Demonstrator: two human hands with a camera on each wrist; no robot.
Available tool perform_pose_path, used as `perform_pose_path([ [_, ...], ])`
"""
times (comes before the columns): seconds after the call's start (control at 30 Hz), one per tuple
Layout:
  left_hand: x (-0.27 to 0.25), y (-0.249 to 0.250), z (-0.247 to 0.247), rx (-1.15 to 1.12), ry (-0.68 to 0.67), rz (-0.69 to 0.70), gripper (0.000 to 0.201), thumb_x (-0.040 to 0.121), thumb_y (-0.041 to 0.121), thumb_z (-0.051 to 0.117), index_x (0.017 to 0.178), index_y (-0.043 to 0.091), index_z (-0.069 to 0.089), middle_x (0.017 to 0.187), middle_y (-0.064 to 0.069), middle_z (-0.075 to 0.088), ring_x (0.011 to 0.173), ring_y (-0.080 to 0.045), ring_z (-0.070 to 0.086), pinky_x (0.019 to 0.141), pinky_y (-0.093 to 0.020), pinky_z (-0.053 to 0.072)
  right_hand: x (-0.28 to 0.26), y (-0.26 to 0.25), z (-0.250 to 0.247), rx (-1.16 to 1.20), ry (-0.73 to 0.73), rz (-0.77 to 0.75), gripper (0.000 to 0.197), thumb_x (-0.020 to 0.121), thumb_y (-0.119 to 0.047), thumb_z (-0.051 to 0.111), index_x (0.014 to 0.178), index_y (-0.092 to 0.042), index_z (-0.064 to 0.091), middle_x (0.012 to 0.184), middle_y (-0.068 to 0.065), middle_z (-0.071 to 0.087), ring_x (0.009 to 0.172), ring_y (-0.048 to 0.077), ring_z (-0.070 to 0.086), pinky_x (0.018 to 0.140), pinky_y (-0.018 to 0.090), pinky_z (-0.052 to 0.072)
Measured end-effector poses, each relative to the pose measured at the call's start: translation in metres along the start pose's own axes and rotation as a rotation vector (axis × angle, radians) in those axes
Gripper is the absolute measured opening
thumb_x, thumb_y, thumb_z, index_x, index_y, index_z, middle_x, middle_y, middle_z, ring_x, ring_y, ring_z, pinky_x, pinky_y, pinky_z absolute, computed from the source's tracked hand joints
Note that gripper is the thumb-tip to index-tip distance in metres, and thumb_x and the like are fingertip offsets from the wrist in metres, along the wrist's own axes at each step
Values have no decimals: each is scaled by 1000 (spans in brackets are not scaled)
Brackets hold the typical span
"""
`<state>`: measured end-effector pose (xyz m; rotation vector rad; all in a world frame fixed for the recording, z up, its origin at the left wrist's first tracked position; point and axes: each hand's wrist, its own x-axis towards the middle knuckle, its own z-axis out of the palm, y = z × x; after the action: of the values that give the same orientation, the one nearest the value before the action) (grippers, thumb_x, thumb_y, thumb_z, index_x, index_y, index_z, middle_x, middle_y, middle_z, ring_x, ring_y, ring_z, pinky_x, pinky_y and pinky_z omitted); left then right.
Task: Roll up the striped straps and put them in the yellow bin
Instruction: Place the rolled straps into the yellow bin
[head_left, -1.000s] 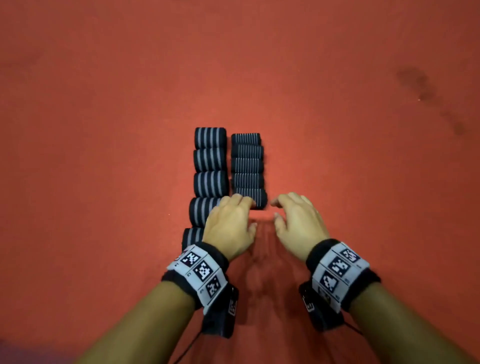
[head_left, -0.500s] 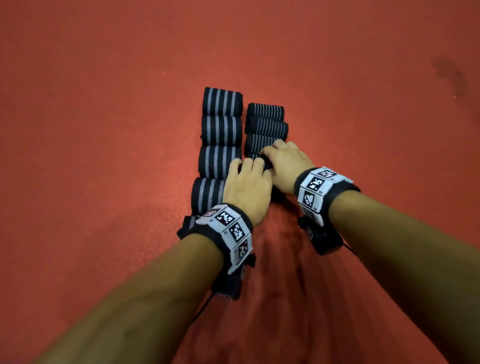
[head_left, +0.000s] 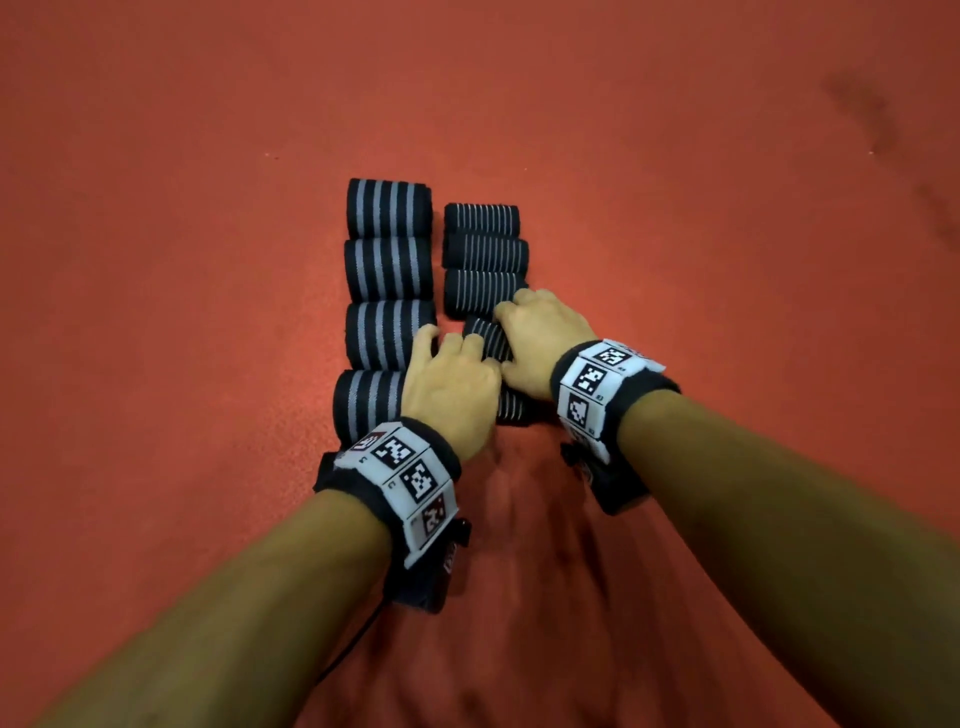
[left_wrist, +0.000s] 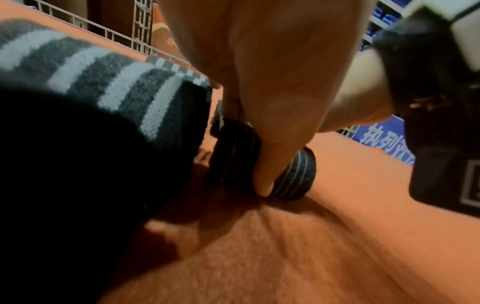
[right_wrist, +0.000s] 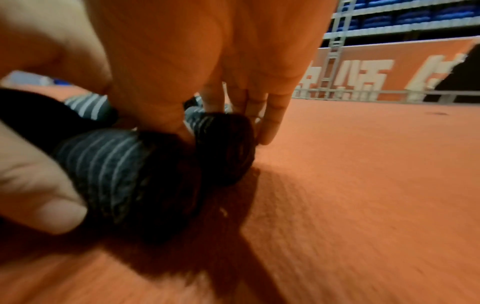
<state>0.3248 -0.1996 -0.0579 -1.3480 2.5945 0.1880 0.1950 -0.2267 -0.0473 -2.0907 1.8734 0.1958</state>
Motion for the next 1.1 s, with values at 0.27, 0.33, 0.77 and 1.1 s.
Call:
perform_pose_path([
  [0.27,-21,87,-57,-50,-37,165,36,83,49,62,105,26,46,107,2,64,103,-24,61,86,-36,37,-172,106,-2,435,198,403,41,71,-28,65,94,-21,32,77,-2,44,82,27,42,66,34,35],
  [0.33,-23,137,-69,-79,-23,255,35,83,47,62,104,25,44,102,2,63,99,-27,61,74,-35,33,-231,140,10,523,184,448,39,69,-28,63,90,-23,30,76,1,48,79,28,44,64,36,37],
  [0.77,-48,573,-47,21,-225,1008,37,87,43,57,120,31,44,114,8,61,111,-21,57,92,-38,38,-593,296,135,803,329,1094,33,66,-31,52,96,-19,42,93,2,48,86,28,50,71,40,42],
  [1.1,-108,801,70,288,-318,1349,34,87,27,59,118,21,45,113,-1,61,107,-26,58,97,-40,37,-742,350,251,1020,243,1615,47,81,-23,62,124,-17,45,112,10,52,101,32,56,71,32,42],
])
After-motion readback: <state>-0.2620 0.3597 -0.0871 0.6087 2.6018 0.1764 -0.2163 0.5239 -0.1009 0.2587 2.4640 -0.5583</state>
